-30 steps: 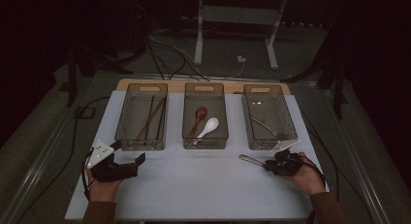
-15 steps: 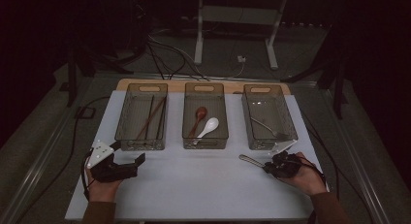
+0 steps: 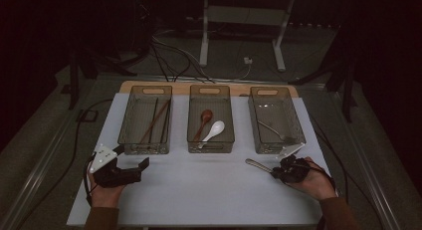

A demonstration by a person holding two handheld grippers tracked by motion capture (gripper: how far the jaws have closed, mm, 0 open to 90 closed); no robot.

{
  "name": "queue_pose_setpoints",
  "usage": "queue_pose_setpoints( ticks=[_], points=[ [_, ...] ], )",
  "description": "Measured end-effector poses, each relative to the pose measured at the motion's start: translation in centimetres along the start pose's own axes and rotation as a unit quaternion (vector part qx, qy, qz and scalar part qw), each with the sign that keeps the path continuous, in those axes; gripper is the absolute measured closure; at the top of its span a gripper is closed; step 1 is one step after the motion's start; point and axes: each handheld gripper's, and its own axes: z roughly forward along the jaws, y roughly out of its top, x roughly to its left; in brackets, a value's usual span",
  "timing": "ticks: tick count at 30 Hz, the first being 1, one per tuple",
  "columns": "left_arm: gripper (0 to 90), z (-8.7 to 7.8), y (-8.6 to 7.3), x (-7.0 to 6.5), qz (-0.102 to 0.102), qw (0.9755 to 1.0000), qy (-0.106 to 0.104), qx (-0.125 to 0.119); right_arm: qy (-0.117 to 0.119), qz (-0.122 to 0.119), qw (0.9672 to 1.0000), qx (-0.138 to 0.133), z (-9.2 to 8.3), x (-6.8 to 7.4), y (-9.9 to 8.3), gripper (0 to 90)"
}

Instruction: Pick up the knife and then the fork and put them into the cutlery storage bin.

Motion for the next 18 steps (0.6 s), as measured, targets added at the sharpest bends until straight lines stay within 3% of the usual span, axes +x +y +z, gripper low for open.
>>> queue_pose_setpoints(
  ticks=[4,18],
  points=[
    [0.7,0.04,-0.01,-0.04,0.001,1.0000,0.000,0.000,-0.011,-0.005,0.9999,-0.001,0.00,0.33,0.02,79.1],
    [0.7,0.18,-0.08,0.13,-0.001,1.0000,0.000,0.002,-0.018,-0.007,0.9989,-0.042,-0.27,0.36,-0.71,80.8]
  ],
)
